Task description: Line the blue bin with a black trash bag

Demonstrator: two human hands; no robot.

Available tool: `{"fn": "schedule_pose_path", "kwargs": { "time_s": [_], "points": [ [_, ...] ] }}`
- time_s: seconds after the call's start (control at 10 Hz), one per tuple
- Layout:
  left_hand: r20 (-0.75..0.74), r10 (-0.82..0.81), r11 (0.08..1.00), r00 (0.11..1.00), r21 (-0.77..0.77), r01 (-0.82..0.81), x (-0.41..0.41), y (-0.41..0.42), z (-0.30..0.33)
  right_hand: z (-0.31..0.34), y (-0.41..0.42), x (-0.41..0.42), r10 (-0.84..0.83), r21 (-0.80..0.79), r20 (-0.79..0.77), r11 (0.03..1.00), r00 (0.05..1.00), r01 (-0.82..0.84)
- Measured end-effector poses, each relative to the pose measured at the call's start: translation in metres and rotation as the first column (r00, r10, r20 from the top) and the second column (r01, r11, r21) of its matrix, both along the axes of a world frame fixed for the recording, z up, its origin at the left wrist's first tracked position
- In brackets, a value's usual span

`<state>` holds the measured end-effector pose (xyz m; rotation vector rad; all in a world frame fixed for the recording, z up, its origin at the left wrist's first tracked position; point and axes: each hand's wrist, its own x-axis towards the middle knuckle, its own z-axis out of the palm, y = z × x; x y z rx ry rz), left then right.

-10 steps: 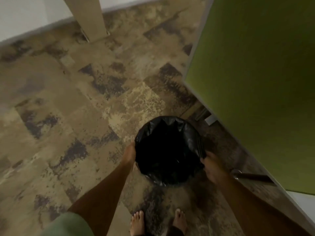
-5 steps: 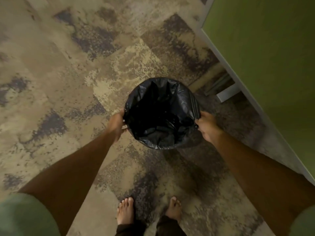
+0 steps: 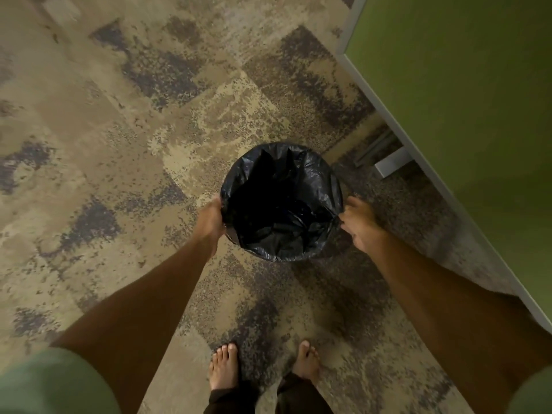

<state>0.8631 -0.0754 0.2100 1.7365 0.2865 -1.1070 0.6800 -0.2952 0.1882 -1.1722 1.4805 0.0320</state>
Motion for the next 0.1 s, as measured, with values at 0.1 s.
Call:
{"fn": "schedule_pose_path", "kwargs": {
  "time_s": [0.1],
  "points": [
    [-0.055, 0.066, 0.998, 0.996, -0.022, -0.067, -0.0085, 0.0047, 0.0313, 0.0394, 0.0113, -0.0147, -0.127, 0.083, 0.010, 0.989, 0.992, 0.126]
  ]
}}
